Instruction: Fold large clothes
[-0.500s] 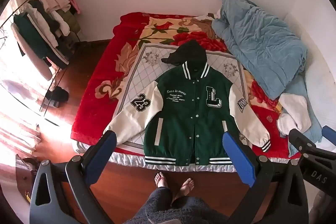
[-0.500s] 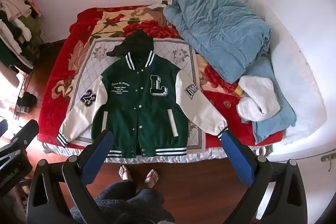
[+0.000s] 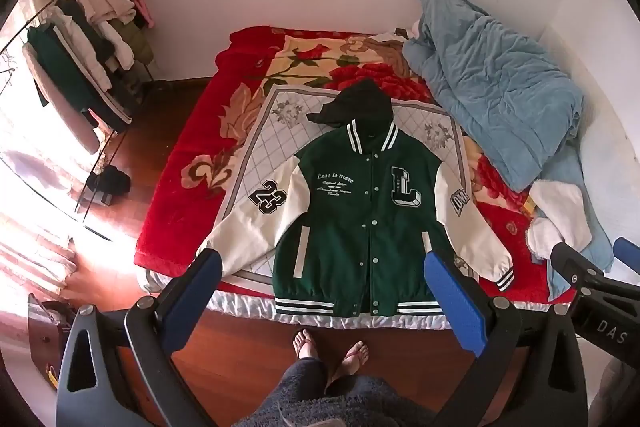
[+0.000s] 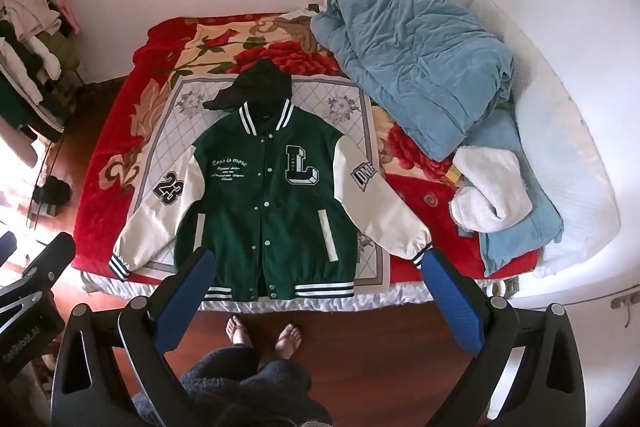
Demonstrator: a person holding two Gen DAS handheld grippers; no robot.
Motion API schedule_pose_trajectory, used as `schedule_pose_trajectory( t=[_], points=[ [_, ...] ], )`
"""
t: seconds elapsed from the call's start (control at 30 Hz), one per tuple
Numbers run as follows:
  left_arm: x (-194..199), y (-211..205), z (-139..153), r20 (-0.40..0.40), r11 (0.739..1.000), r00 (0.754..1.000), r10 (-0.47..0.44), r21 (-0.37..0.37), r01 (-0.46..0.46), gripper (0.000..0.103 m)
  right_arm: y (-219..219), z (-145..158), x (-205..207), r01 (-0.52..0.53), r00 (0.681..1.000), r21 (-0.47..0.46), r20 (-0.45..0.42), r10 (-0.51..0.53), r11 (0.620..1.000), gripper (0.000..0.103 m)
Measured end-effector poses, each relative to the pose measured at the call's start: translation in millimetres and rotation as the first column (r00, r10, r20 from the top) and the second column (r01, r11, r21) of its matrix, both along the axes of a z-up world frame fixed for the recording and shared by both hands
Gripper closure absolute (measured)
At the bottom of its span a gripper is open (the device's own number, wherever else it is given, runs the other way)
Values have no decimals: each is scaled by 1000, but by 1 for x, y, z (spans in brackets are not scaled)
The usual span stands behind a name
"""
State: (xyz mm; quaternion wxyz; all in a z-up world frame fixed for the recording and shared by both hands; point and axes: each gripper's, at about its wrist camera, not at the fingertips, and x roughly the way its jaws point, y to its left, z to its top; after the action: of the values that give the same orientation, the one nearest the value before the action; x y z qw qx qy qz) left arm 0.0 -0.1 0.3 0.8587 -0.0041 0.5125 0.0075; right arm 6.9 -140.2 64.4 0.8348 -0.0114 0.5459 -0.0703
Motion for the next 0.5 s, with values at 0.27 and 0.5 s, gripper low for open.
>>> schedule_pose_trajectory(
  t=[0.27,0.5],
  points=[
    [1,0,0,2,1000,1000,-1,-1,1,0,0,-1,-1,-2,1000,-2,-1,2,1000,0],
    [9,-1,5,8,1000,1000,0,-2,0,0,3,2,-3,0,1000,-2,-1,0,1000,0]
  ],
)
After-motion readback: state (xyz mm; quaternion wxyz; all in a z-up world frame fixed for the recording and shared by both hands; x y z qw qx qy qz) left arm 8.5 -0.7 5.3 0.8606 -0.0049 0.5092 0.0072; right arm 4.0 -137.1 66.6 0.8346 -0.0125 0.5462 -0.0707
